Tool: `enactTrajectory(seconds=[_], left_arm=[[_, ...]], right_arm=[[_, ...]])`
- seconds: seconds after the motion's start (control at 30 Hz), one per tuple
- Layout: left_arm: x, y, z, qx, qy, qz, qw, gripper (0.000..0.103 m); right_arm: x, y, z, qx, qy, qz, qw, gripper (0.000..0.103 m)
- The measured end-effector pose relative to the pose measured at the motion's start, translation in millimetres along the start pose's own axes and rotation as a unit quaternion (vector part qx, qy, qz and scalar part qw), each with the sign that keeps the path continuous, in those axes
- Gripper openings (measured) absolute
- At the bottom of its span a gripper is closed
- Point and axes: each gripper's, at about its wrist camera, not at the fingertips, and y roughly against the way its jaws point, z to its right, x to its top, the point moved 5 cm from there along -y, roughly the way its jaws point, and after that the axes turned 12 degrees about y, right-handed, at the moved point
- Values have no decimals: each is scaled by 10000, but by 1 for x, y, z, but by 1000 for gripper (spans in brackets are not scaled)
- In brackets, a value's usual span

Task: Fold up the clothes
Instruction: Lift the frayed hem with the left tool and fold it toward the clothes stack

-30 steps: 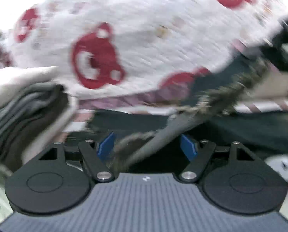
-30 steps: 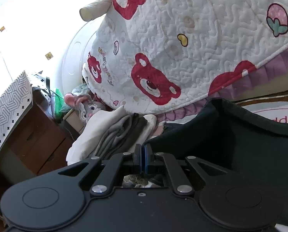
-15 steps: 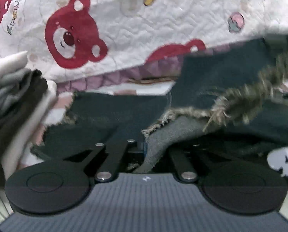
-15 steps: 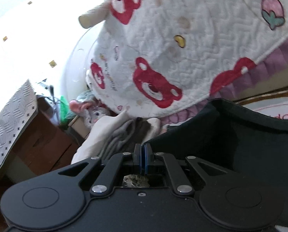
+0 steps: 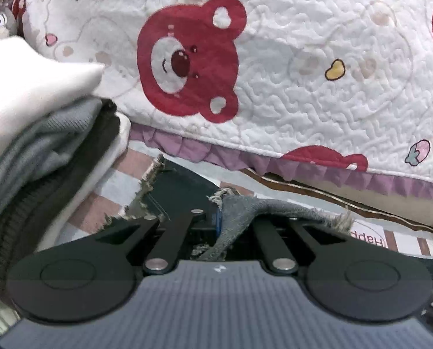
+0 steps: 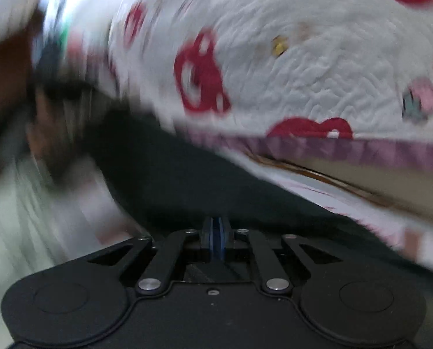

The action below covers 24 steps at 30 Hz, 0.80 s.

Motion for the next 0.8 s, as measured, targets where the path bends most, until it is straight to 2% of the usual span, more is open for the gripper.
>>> enactTrajectory(seconds=[0.03, 0.13, 0.2, 0.3, 0.37, 0.43, 0.5, 0.53, 0.57, 0.7, 0.8], left_arm=[[6, 4, -2, 19, -5, 5, 10000, 2], [23, 16, -13, 126, 207, 194, 9995, 2], [28, 10, -25, 552, 200, 421, 9974, 3], [18, -29, -44, 929, 445, -23, 9947, 3], [7, -55, -46, 1014, 275, -189, 9943, 3], [-1, -73, -42, 1240, -211, -172, 9919, 5], [2, -79, -39, 1219, -342, -178, 9918, 10], [5, -81, -40, 1175, -330, -199, 9923, 13], [9, -81, -44, 1125, -185, -281, 9931, 14], [17, -79, -64, 1022, 393, -582, 9923, 29], [10, -65, -64, 957, -206, -797, 9920, 31]], right_arm=[[-8, -5, -6, -135, 355, -217, 9990, 9], [-27, -17, -11, -221, 623, -597, 9960, 9], [-35, -25, -11, -257, 680, -761, 9944, 9], [-44, -37, -11, -253, 781, -1002, 9916, 9], [-52, -41, -9, -222, 689, -1230, 9898, 9], [-57, -42, -6, -281, 641, -1349, 9884, 12], [-59, -40, 0, -349, 524, -1398, 9882, 20], [-62, -39, 3, -336, 438, -1423, 9883, 21], [-64, -38, 6, -323, 352, -1449, 9883, 22], [-72, -37, 17, -204, -100, -1470, 9889, 24], [-75, -36, 22, -127, -539, -1392, 9887, 25]])
